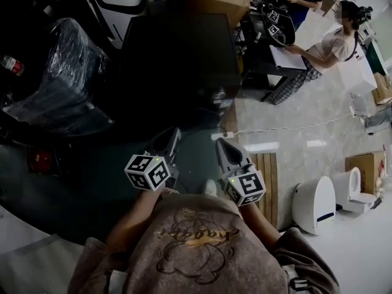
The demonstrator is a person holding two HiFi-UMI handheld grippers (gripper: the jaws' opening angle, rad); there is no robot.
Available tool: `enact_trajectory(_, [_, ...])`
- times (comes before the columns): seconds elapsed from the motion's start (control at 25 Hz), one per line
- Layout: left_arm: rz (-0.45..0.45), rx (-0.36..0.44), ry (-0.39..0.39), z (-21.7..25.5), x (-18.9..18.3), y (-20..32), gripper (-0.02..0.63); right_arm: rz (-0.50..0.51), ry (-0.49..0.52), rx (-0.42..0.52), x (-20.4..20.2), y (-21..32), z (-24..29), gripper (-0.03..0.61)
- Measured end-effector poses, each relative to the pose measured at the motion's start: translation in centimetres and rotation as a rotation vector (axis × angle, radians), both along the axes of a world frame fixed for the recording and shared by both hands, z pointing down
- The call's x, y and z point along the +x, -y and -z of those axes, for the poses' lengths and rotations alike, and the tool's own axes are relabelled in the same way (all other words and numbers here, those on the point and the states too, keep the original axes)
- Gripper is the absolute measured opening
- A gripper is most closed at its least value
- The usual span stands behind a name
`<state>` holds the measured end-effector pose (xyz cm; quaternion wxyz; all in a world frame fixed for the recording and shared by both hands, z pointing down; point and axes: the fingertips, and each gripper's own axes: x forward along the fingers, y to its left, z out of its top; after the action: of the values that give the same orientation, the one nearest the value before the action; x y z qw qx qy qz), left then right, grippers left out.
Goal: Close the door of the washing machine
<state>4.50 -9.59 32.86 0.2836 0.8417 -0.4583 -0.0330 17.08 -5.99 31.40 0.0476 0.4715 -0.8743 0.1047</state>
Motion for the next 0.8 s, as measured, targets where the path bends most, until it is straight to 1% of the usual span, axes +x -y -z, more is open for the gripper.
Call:
enact_trajectory(0.08, [-0.008,0.031,0.001,1.3,-0.7,-0.5,0.000,0.004,-0.001,0.019,-0.4,0.0,0.9,-0.005])
enact_trajectory(0.16, [-0.024,0.077,0.032,2.5,-1.2,-1.1,0.000,0.004,-0.001,0.033,-0.7,-0.1,1.7,-0.005])
enact_trajectory(0.32, [-0.045,0.233,0.157,4.2,-1.9,-2.4,0.000,-0.005,0.004,0.062,-0.9,-0.5,2.8,-0.005])
enact_trajectory(0.4, [-0.022,0.312,0.218,4.7,-2.4,-2.9,0.000,-0.017,0.005,0.085,-0.7,-0.5,2.9,-0.005])
enact_trajectory(0.48, [0.013,0.364,0.255,5.0,-3.2,-3.1,0.000,-0.036,0.002,0.101,-0.3,-0.5,2.9,-0.005])
enact_trajectory(0.6, [0.067,0.383,0.267,4.7,-4.7,-3.0,0.000,-0.050,-0.003,0.103,0.0,-0.4,2.6,-0.005])
enact_trajectory(0.72, [0.097,0.371,0.276,3.8,-5.9,-2.8,0.000,-0.041,0.013,0.141,-0.2,0.1,2.6,-0.005])
enact_trajectory(0.8, [0.106,0.361,0.284,3.2,-6.3,-2.7,0.000,-0.041,0.001,0.124,-0.1,0.2,1.9,-0.005])
